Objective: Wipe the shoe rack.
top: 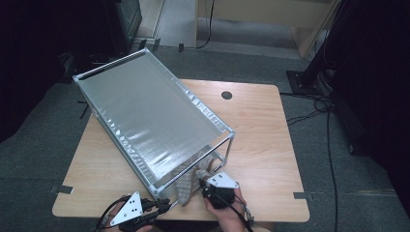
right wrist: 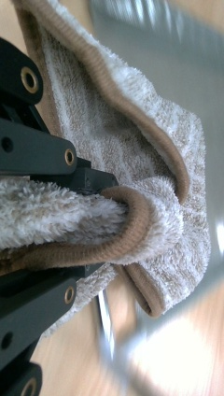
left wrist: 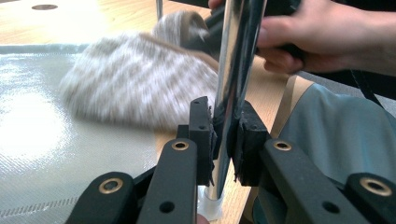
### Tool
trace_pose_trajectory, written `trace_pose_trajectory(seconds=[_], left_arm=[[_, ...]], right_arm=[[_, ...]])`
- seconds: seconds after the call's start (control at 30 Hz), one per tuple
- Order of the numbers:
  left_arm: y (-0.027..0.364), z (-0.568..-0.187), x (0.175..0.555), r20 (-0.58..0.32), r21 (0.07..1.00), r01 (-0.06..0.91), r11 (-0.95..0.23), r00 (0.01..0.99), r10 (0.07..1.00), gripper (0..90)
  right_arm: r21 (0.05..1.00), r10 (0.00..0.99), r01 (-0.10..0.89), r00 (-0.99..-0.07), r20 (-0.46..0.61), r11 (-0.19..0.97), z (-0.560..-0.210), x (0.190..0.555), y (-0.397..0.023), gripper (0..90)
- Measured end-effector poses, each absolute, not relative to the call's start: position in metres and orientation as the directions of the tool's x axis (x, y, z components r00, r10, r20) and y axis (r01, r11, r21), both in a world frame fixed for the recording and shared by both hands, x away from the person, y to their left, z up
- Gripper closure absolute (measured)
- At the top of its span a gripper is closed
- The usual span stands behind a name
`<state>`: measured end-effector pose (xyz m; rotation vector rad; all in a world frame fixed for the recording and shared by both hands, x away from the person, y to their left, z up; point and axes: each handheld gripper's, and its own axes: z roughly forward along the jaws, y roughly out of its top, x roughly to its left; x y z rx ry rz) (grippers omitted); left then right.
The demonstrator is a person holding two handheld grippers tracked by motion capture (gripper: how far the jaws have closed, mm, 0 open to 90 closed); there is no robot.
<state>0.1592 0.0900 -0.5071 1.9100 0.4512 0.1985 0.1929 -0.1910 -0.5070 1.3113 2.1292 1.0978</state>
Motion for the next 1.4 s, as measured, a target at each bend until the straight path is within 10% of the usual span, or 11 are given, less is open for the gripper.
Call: trace_pose_trajectory(seconds=[0.3, 0.7, 1.1, 1.4], left_arm=[[0.090, -0.507, 0.159, -0.070, 0.923, 0.213, -0.322, 0.913, 0.403, 80.5], [0.090, -0.507, 0.159, -0.068, 0.922, 0.212, -0.324, 0.912, 0.404, 80.5], [0.089, -0.506, 0.159, -0.063, 0.921, 0.212, -0.328, 0.909, 0.412, 80.8], [0.089, -0.506, 0.160, -0.068, 0.921, 0.214, -0.326, 0.911, 0.406, 80.7]], right_arm=[[0.782, 0.798, 0.518, -0.601, 0.045, 0.346, -0.507, 0.181, -0.162, 69.6], [0.755, 0.931, 0.615, -0.365, 0.015, 0.229, -0.507, 0.199, -0.240, 69.5], [0.733, 0.802, 0.505, -0.591, -0.090, 0.455, -0.506, 0.158, -0.179, 68.8], [0.733, 0.933, 0.622, -0.358, -0.044, 0.274, -0.508, 0.186, -0.258, 69.7]])
